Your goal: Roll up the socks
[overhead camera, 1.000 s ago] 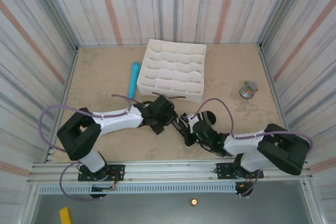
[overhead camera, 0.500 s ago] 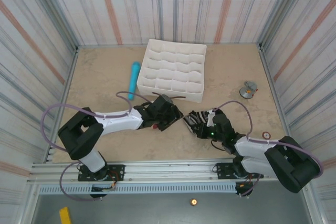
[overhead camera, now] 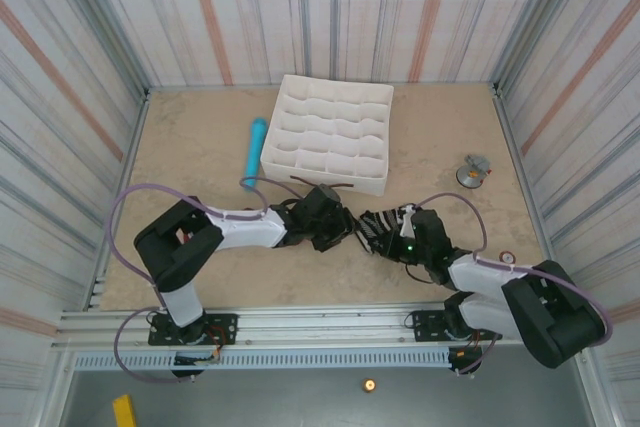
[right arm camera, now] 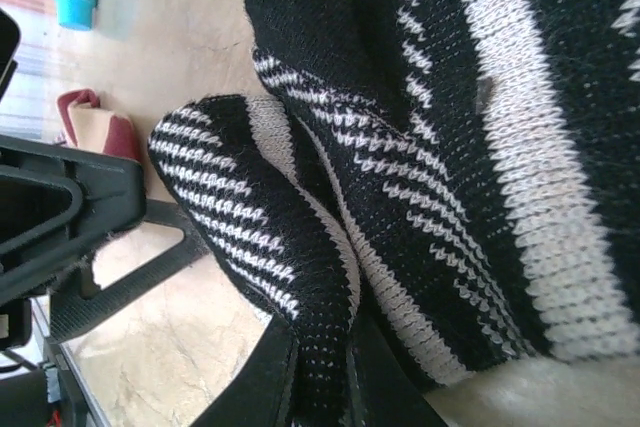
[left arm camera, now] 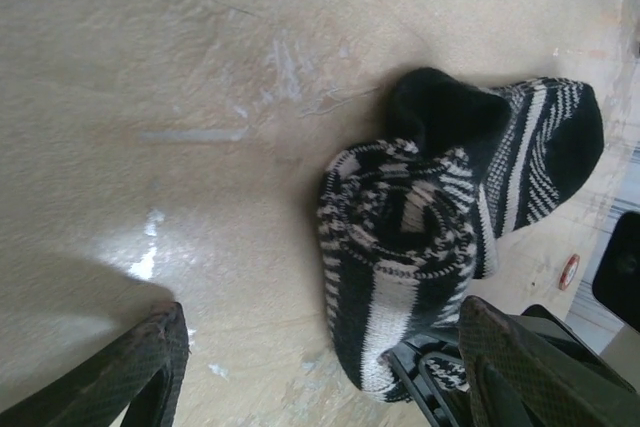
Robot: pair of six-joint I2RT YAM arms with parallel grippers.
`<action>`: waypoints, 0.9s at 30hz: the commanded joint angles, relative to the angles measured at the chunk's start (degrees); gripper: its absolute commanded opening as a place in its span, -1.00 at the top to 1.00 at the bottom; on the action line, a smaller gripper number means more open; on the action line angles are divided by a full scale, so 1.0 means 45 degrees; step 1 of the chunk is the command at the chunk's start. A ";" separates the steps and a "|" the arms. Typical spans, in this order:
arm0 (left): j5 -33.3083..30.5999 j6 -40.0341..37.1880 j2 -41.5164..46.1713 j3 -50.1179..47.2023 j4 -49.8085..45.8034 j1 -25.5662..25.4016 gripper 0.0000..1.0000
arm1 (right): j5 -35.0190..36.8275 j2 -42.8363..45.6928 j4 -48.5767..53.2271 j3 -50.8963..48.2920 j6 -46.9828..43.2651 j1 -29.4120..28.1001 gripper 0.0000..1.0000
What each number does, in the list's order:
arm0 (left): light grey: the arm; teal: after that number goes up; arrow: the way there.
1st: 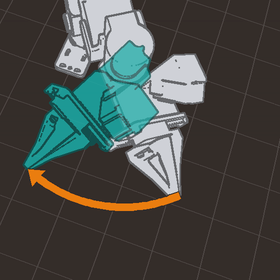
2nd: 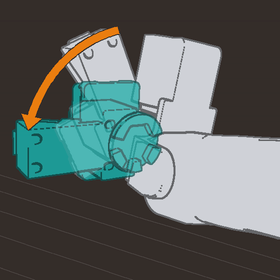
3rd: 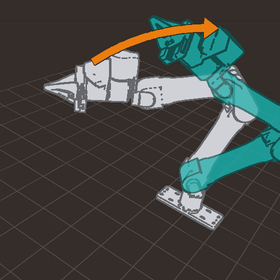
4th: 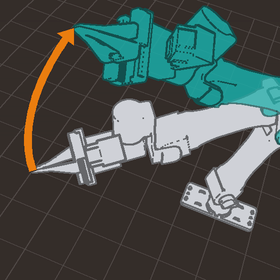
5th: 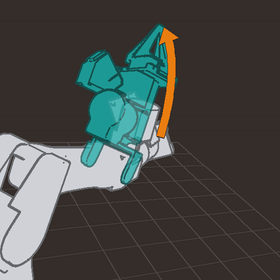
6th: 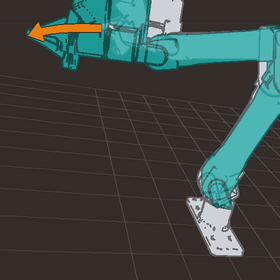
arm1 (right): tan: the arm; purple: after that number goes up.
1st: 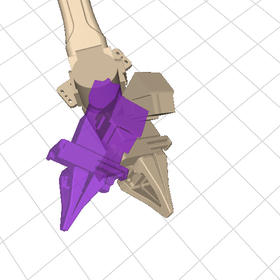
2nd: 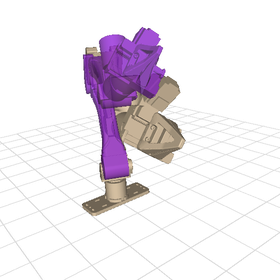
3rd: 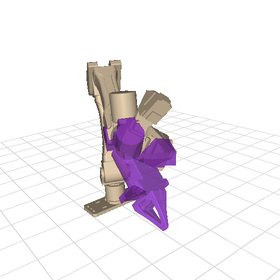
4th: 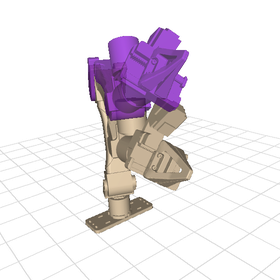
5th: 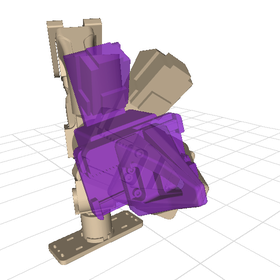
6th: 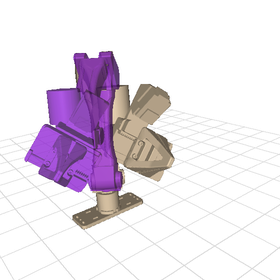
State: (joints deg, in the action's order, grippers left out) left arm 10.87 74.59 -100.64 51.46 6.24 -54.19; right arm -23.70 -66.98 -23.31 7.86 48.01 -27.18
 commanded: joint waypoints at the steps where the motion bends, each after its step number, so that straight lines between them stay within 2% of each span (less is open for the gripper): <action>1: 0.0162 -0.0451 -0.0275 0.0508 0.0101 -0.0182 -0.43 | 0.0103 -0.0864 0.2121 -0.0188 0.0468 0.0139 1.00; 6: 0.0171 -0.0288 -0.0753 0.0662 0.0155 -0.0208 -0.31 | -0.0112 -0.2033 0.1663 0.0023 0.0579 0.0277 1.00; 12: 0.0027 -0.0232 -0.1239 0.1042 -0.0508 -0.0183 -0.03 | -0.0264 -0.3160 0.0830 0.0098 0.0786 0.0320 1.00; 23: -0.0956 -0.0598 -0.0765 0.1064 -0.1960 0.0174 0.02 | -0.0265 -0.3251 0.1124 0.0217 0.0759 0.0547 1.00; 27: -0.0766 -0.0813 -0.0942 0.1206 -0.1968 0.0438 0.05 | -0.0317 -0.3255 0.1102 0.0206 0.0699 0.0590 1.00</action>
State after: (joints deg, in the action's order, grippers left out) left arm 10.09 72.88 -104.90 56.25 2.83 -53.71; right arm -29.52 -79.00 -31.66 11.16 50.59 -25.34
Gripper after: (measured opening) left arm 0.479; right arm 0.112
